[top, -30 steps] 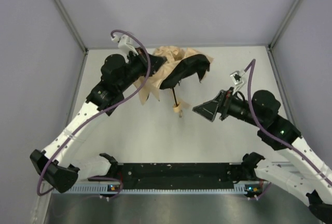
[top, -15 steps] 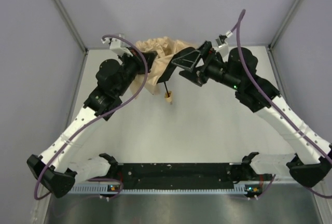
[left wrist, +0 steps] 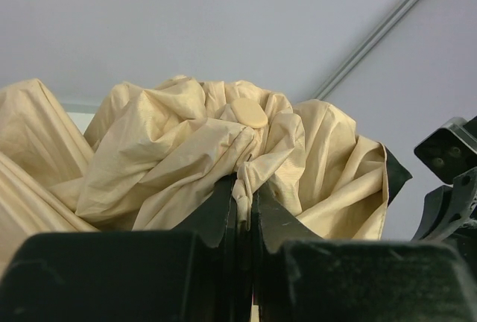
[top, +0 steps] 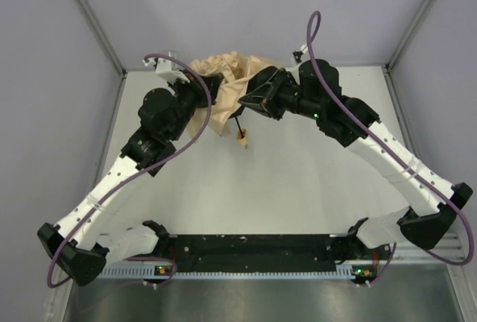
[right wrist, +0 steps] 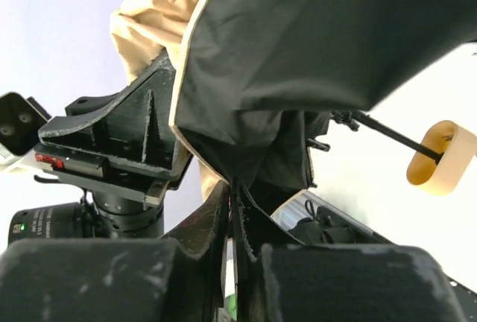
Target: Put away the umbrella
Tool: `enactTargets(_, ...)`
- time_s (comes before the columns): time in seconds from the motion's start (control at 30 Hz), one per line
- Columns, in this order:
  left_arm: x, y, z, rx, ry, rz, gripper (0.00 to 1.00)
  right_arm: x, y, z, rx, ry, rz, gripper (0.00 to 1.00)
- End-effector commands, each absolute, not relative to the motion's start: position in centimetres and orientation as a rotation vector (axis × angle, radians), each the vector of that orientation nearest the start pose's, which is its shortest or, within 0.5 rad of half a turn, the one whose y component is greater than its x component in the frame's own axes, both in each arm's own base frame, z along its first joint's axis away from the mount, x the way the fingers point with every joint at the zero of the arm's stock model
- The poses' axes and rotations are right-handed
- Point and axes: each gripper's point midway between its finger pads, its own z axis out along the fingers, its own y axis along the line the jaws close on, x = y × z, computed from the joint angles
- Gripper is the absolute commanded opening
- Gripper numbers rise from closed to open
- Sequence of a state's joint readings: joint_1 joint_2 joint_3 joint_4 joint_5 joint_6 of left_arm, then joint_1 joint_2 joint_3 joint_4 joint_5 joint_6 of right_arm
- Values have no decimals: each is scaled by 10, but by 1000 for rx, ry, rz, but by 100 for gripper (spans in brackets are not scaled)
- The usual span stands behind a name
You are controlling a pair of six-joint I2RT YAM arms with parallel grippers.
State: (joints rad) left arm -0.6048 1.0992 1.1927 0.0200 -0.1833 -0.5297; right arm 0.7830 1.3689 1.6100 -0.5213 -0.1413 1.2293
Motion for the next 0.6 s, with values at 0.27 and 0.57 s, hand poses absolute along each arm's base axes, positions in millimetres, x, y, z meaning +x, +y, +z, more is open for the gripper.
enactTargets(0.27,314,-179,496,-366,1251,-917,0,177,326,456,-34,1824,1722,0)
enactTargets(0.57,308,-192,507,-356,1205,-1051,0,137,337,462,-194,1675,1931,0)
